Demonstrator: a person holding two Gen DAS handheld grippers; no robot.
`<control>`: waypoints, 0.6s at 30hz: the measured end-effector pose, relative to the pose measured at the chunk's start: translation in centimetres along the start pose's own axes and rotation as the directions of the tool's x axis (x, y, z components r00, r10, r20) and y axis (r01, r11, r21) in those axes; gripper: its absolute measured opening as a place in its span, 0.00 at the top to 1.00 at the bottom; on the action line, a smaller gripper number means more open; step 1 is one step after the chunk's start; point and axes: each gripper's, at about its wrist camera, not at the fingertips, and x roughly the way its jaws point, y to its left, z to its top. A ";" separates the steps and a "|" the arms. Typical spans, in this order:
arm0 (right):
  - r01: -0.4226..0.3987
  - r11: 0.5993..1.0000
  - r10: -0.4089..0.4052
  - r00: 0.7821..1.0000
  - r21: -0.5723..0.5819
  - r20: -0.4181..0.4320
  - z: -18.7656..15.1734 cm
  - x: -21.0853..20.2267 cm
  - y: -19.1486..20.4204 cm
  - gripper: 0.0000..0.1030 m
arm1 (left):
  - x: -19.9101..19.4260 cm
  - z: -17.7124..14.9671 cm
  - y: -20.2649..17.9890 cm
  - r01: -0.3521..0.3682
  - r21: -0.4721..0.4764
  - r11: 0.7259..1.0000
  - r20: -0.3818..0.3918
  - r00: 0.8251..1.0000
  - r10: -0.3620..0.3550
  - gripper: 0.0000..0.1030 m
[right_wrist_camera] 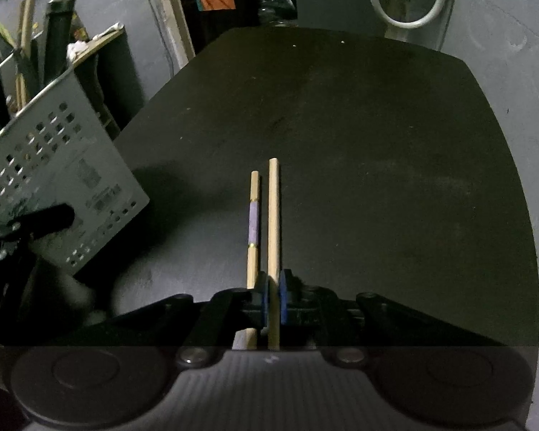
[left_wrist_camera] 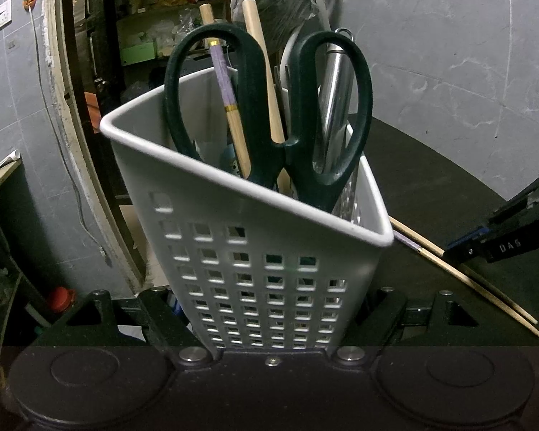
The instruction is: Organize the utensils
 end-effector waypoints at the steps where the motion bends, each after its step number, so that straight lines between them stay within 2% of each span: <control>1: 0.004 1.000 -0.004 1.000 -0.006 -0.002 -0.1 -0.1 0.2 0.93 | 0.0 0.0 0.1 0.001 0.000 1.000 0.000 1.000 -0.001 0.21; 7: 0.015 1.000 -0.016 1.000 -0.013 -0.016 -0.5 -0.3 0.5 0.92 | 0.0 -0.1 0.2 0.002 -0.001 1.000 0.003 1.000 -0.002 0.21; 9: 0.020 1.000 -0.020 1.000 0.003 -0.016 -0.4 -0.6 0.3 0.87 | -0.1 -0.1 0.2 0.003 -0.002 1.000 0.004 1.000 -0.003 0.21; 11: 0.012 1.000 -0.012 1.000 0.022 -0.005 -0.2 -0.9 0.0 0.66 | -0.1 -0.1 0.3 0.004 0.000 1.000 0.004 1.000 -0.004 0.21; 15: -0.026 0.997 0.027 1.000 0.073 -0.002 0.3 -1.1 -0.5 0.51 | -0.1 -0.1 0.3 0.004 -0.001 1.000 0.004 1.000 -0.004 0.21; 17: -0.029 0.997 0.030 0.999 0.065 -0.014 0.4 -0.9 -0.2 0.41 | -0.1 -0.1 0.3 0.004 -0.002 1.000 0.004 1.000 -0.004 0.21; 18: -0.031 0.998 0.032 0.999 0.056 -0.019 0.4 -0.8 0.1 0.40 | -0.1 -0.1 0.3 0.004 -0.002 1.000 0.004 1.000 -0.004 0.21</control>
